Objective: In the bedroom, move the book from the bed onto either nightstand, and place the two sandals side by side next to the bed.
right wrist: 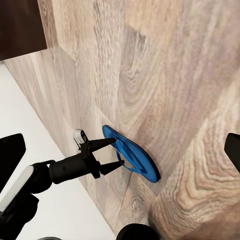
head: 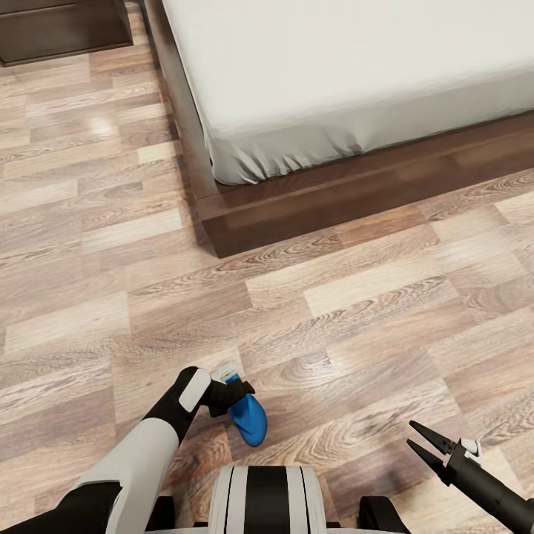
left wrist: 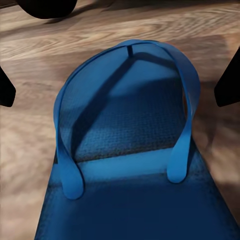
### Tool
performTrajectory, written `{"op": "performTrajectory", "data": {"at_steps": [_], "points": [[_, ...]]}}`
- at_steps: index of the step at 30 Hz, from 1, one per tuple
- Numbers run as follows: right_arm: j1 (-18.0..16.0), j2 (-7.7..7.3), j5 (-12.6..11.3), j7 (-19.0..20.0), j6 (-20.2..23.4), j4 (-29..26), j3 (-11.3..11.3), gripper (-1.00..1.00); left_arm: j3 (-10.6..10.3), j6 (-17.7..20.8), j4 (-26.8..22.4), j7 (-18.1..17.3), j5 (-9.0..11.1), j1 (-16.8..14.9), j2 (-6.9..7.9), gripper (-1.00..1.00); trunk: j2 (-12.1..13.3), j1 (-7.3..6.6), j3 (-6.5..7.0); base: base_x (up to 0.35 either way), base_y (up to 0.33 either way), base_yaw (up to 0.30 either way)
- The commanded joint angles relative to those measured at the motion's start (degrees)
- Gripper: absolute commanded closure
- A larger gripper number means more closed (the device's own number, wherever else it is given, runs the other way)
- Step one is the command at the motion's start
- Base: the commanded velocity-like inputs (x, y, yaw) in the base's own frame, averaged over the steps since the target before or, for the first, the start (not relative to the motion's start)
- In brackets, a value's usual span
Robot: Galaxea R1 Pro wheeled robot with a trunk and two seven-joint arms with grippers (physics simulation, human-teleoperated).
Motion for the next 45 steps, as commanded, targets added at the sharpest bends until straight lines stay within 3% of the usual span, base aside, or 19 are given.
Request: {"op": "performTrajectory", "data": {"at_steps": [1,20,24,39,40,45], "points": [[-0.02,-0.01,-0.2,0.04,0.33,0.03,-0.02,-1.0,0.31,0.23,-0.09,0.58,0.6,0.0,-0.06,-1.0,-0.01,-0.01,-0.03,0.0,0.0,0.0],[-0.02,-0.01,-0.2,0.04,0.33,0.03,-0.02,-1.0,0.31,0.23,-0.09,0.75,0.6,-0.03,-0.06,-1.0,-0.01,-0.01,-0.03,0.0,0.0,0.0],[-0.02,-0.01,-0.2,0.04,0.33,0.04,-0.02,-1.0,0.31,0.23,-0.09,0.71,0.6,-0.04,-0.06,-1.0,-0.07,0.09,-0.92,0.0,0.0,0.0],[-0.02,0.0,-0.2,0.04,0.33,0.06,-0.02,-1.0,0.31,0.16,-0.09,0.96,0.59,-0.01,-0.06,-1.0,-0.07,0.09,-0.92,0.0,0.0,0.0],[-0.02,0.0,-0.2,0.02,0.33,0.07,-0.02,-1.0,0.31,0.16,-0.09,1.0,0.57,-0.02,-0.06,1.0,-0.07,0.09,-0.92,0.0,0.0,0.0],[-0.02,-0.01,-0.2,0.03,0.33,0.06,-0.02,-1.0,0.31,0.09,-0.09,1.09,0.53,-0.02,-0.06,1.0,-0.07,0.09,-0.92,0.0,0.0,0.0]]}}
